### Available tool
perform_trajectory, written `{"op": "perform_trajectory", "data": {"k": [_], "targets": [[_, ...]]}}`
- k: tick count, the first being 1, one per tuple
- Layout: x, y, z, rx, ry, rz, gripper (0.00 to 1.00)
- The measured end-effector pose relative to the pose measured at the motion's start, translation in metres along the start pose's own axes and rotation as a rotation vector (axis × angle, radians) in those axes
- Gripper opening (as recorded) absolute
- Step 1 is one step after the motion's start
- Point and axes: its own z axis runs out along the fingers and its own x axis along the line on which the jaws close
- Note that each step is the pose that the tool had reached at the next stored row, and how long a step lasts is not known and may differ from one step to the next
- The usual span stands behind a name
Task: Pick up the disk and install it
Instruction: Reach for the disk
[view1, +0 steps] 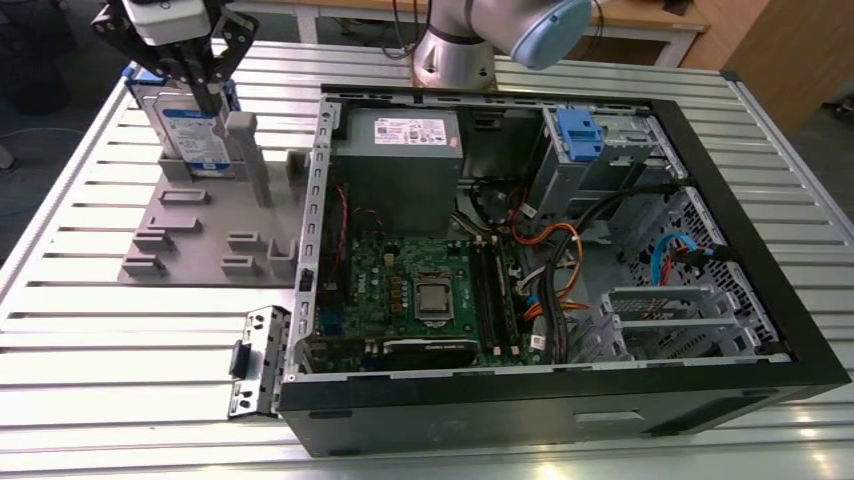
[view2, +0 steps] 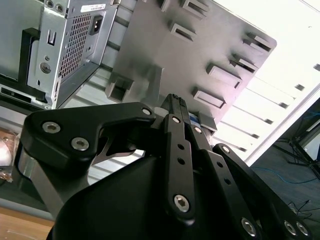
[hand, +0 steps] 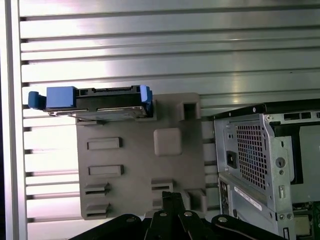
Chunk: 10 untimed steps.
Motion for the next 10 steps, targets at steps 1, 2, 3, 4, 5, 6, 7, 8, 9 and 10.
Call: {"op": "perform_trajectory", "data": {"k": [1, 2, 3, 4, 5, 6, 7, 8, 9, 10], "targets": [[0.0007, 0.0001, 0.0003, -0.0001, -0.0001, 0.000, 0.10], [0.0013, 0.0002, 0.0005, 0.0000, 0.0000, 0.000, 0.10], [0.0020, 0.0003, 0.0008, 0.0000, 0.0000, 0.000, 0.10], [0.0026, 0.0005, 0.0010, 0.0000, 0.0000, 0.000, 0.10], [0.0033, 0.0006, 0.0012, 0.0000, 0.0000, 0.000, 0.10], [0.0039, 0.0007, 0.0015, 0.0000, 0.0000, 0.000, 0.10], [0.0046, 0.0008, 0.0017, 0.0000, 0.0000, 0.000, 0.10], [0.0052, 0.0009, 0.0019, 0.0000, 0.0001, 0.000, 0.10], [0.0059, 0.0011, 0.0022, 0.0000, 0.0000, 0.000, 0.10], [0.0066, 0.0012, 0.0024, 0.0000, 0.0000, 0.000, 0.10]]}}
